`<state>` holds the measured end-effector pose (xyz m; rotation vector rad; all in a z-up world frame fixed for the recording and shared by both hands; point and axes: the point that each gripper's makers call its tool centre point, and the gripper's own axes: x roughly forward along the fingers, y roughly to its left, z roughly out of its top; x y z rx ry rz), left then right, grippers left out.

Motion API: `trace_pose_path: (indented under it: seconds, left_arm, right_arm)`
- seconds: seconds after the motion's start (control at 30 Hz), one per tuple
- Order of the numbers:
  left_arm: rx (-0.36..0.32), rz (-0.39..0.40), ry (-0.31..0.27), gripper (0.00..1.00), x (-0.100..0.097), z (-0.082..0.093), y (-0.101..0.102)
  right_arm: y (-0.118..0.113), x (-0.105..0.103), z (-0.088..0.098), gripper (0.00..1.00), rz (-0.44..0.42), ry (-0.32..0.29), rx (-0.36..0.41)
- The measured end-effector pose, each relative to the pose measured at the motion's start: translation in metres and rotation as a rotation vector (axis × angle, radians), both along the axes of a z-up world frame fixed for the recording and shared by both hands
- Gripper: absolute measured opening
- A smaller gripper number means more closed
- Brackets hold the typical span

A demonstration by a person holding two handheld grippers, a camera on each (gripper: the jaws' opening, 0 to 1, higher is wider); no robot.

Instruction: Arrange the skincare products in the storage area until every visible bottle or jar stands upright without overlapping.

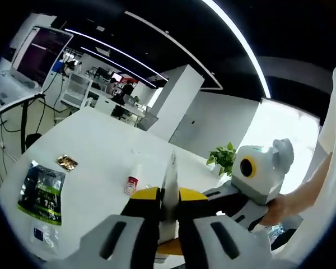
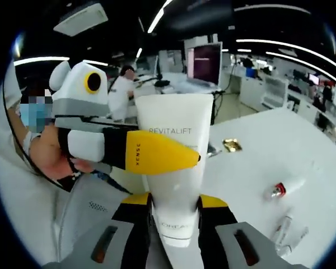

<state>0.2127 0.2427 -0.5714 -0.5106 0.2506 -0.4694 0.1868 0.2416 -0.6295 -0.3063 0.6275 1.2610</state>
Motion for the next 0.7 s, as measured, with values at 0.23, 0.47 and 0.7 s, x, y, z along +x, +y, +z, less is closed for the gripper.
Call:
trace_pose_path:
  seconds: [0.23, 0.47, 0.7]
  left_arm:
    - [-0.071, -0.045, -0.013, 0.04, -0.006, 0.006, -0.005]
    - [-0.074, -0.082, -0.002, 0.06, -0.008, 0.005, -0.021]
    - [0.041, -0.107, -0.053, 0.07, -0.010, 0.002, -0.036]
  right_arm:
    - [-0.003, -0.007, 0.003, 0.27, 0.002, 0.032, 0.024]
    - [-0.020, -0.011, 0.002, 0.23, -0.036, 0.013, 0.005]
    - [-0.032, -0.014, -0.003, 0.22, -0.071, 0.087, 0.024]
